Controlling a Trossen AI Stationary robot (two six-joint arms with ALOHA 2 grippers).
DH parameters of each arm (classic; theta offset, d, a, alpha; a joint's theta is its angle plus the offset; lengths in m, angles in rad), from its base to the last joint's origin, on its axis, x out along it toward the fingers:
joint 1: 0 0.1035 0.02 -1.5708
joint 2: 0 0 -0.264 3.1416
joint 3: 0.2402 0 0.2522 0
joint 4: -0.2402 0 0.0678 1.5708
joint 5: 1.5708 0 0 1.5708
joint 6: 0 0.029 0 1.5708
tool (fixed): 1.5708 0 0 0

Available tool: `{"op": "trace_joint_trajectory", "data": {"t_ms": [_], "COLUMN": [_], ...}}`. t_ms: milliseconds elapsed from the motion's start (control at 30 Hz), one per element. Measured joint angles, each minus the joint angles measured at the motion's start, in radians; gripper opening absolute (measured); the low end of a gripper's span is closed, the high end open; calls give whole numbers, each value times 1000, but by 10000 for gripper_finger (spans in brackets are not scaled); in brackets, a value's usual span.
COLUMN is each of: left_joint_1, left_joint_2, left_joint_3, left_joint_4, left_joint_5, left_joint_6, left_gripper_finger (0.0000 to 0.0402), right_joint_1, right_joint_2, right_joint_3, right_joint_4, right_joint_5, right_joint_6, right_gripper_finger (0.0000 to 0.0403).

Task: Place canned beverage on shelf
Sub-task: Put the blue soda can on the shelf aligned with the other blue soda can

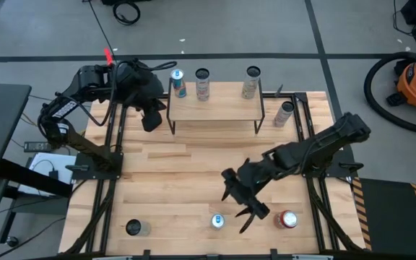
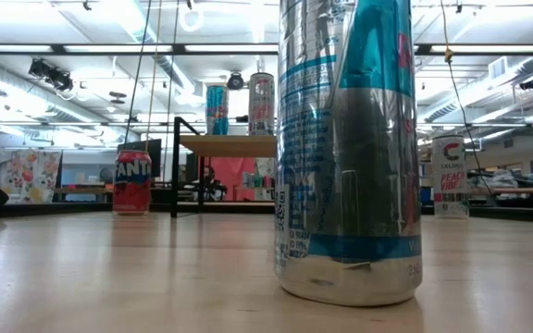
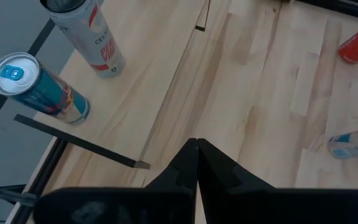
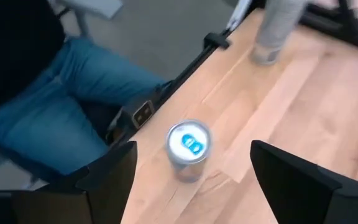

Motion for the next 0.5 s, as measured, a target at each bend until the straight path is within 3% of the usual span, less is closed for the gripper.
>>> {"op": "trace_joint_trajectory", "data": {"t_ms": [233,500], "left_joint_1": [0,-2], "left_joint_2": [17,27], "left_joint_3": [1,1], "left_joint_4": [9,7], "left_joint_5": [-9,-9], "left_joint_6": [-30,-77], "left_gripper_finger": [9,9], "right_joint_1": [2,2], "right_joint_2": [75,138], "right_joint_3": [0,0], "right_joint_4": [48,81], "right_joint_5": [-153,-178], "right_joint_6": [-152,-239], "right_gripper_finger": [322,322]}}
